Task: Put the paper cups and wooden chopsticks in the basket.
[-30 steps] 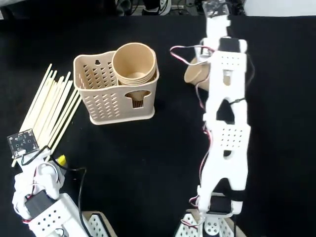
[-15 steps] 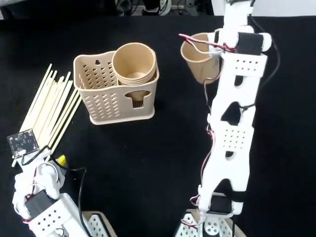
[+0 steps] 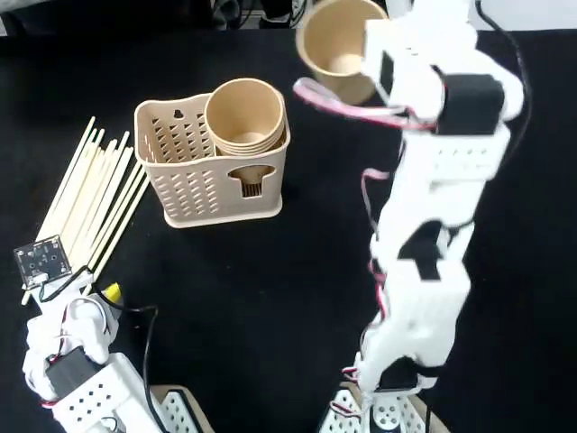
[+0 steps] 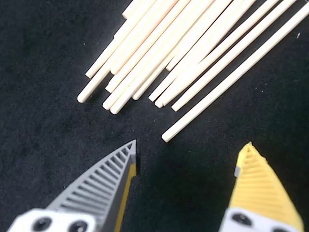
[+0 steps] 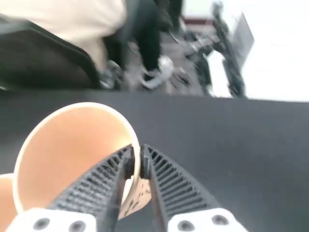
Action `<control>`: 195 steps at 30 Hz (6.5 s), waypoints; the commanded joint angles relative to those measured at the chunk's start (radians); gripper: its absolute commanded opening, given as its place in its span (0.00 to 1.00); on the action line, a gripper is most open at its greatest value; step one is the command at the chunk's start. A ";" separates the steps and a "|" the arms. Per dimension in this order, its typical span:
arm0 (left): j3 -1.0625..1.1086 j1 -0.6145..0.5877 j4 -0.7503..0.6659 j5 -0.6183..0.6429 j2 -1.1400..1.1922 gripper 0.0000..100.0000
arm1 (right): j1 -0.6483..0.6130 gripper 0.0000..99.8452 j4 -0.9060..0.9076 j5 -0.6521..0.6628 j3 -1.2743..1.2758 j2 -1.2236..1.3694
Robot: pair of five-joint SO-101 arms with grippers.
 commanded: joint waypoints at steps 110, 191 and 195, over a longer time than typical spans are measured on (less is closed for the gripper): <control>0.015 0.008 -0.011 -0.006 -0.005 0.32 | -0.339 0.01 -1.452 0.258 2.404 -1.101; -2.045 0.200 0.296 -0.358 2.143 0.32 | 0.281 0.01 -1.154 0.319 3.068 -1.894; -2.347 0.219 0.345 -0.359 2.435 0.32 | 0.278 0.01 -1.180 0.319 3.085 -1.894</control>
